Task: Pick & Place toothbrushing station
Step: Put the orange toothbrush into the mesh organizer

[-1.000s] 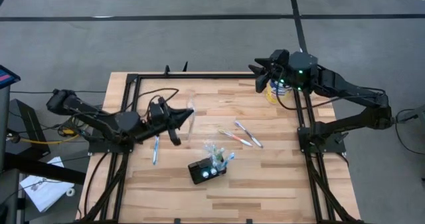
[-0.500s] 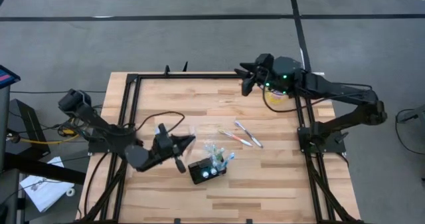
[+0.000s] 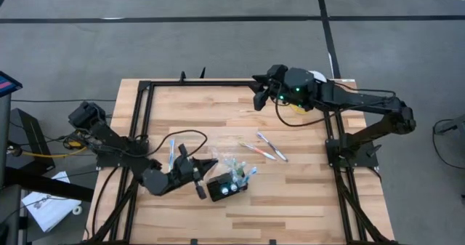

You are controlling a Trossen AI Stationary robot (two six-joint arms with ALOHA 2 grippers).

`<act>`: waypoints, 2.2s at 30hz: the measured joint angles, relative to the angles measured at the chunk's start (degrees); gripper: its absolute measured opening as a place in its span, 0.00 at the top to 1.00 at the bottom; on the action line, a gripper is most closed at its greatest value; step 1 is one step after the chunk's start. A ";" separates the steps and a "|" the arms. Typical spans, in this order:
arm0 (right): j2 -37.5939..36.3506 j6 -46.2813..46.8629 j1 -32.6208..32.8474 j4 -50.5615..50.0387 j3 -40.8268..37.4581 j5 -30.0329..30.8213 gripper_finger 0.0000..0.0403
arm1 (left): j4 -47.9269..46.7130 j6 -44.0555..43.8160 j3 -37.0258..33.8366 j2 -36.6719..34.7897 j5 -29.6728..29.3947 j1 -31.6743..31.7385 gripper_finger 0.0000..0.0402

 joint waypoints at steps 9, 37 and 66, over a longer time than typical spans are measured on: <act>-0.63 -2.00 0.47 0.45 0.01 -0.13 0.60 | 15.66 8.70 0.00 5.99 6.59 4.21 1.00; -0.61 -4.96 4.82 -0.53 0.01 0.00 0.60 | 29.58 8.76 -11.45 12.35 -1.86 -0.18 1.00; -0.54 -6.47 6.26 2.74 0.01 0.00 0.60 | 32.84 25.81 -15.21 7.62 9.75 0.65 1.00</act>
